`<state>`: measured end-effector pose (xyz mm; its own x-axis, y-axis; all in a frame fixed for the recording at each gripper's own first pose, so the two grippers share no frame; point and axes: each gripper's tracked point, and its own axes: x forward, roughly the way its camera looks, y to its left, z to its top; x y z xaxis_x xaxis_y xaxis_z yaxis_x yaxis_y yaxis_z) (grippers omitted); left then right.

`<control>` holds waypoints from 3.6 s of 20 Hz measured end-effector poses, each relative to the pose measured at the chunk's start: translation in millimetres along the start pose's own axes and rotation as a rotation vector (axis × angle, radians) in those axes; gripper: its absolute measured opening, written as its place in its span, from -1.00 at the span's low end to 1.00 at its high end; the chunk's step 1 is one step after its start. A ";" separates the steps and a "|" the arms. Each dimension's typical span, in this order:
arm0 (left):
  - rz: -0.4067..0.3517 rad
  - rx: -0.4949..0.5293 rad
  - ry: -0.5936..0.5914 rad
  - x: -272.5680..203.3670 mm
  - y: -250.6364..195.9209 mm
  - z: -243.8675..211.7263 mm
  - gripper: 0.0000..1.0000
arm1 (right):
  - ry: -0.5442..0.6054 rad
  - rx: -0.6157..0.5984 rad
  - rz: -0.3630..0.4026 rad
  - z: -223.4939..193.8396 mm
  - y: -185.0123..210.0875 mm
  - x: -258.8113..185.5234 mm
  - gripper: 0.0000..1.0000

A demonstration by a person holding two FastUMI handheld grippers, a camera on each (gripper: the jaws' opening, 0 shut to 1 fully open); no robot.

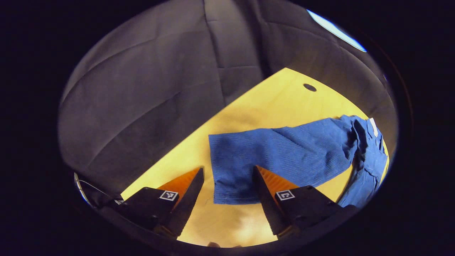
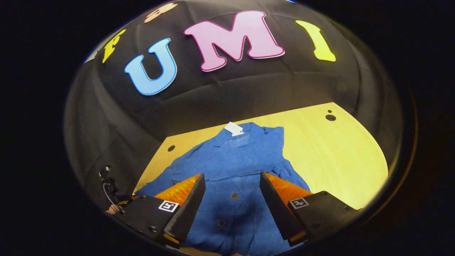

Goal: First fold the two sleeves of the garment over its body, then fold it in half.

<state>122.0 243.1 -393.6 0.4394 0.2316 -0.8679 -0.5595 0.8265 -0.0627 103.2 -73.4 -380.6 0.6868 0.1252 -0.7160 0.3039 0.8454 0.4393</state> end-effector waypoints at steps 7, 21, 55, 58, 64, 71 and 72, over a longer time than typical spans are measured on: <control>-0.001 0.066 0.003 -0.9 -27.4 5.5 -0.59 | 0.082 -0.036 0.043 -24.2 -12.8 -12.4 0.95; -0.508 0.146 -0.295 -138.2 -278.7 91.4 -1.00 | 0.024 0.028 -0.105 2.9 -104.3 -16.3 0.94; -0.312 0.551 0.140 -132.1 -61.4 -174.4 0.67 | 0.511 -0.013 -0.383 -221.8 -189.8 -106.7 0.97; -0.296 0.574 0.100 -134.2 -68.5 -175.8 0.67 | 0.505 -0.057 -0.386 -220.7 -189.8 -106.4 0.97; -0.321 0.616 0.098 -141.3 -103.7 -195.2 0.36 | 0.529 -0.034 -0.372 -222.9 -178.7 -101.4 0.51; -0.489 0.555 0.163 -159.2 -144.8 -218.2 -1.00 | 0.515 0.003 -0.201 -220.2 -140.8 -76.3 -0.95; -0.506 0.553 0.177 -160.4 -148.6 -218.7 -1.00 | 0.516 0.018 -0.176 -216.6 -134.9 -72.7 -0.96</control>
<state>-19.0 -29.0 -352.9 0.4029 -0.2900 -0.8681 0.1324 0.9570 -0.2582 -130.8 -84.1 -505.4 0.2122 0.2247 -0.9510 0.3994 0.8683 0.2943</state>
